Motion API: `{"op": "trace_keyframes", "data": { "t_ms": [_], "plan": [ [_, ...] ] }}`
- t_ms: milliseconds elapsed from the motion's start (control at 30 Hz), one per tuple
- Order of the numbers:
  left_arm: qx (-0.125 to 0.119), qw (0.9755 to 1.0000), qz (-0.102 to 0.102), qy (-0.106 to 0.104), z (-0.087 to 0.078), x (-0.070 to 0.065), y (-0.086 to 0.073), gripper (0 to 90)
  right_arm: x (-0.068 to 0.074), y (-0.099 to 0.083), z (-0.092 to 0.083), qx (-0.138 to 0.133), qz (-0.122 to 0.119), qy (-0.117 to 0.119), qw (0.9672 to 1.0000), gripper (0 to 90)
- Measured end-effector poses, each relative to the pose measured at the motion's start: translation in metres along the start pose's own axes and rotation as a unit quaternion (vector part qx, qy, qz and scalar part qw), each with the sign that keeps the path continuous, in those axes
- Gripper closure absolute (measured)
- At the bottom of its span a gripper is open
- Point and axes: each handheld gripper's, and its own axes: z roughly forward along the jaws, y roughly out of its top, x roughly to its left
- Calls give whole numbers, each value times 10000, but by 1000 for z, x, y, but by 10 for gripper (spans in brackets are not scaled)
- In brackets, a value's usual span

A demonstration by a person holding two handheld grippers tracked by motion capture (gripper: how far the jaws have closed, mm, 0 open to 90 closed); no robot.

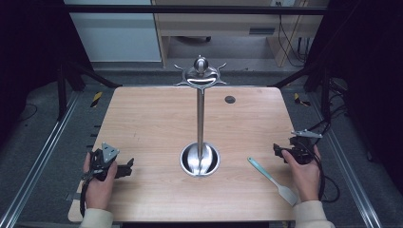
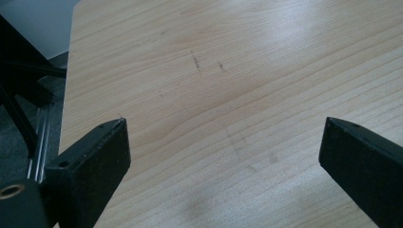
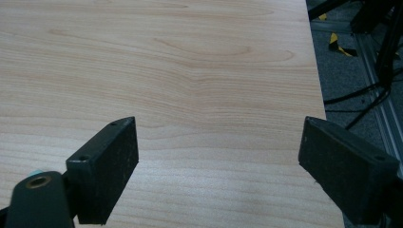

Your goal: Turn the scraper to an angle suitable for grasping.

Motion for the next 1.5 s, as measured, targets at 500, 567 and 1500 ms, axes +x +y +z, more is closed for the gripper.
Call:
{"op": "trace_keyframes", "data": {
  "t_ms": [500, 567, 1500],
  "plan": [
    [14, 10000, 15, -13, 1, -1, 0, 29, 11, 0, 1, 201, -429, -192, 9987, 383],
    [25, 10000, 35, -10, 1, -1, 0, 29, 13, 0, 1, 184, -528, -174, 9983, 426],
    [60, 10000, 64, -45, 1, -2, 0, 30, 57, -6, 10, 683, -1725, 773, 9796, 814]
  ]
}}
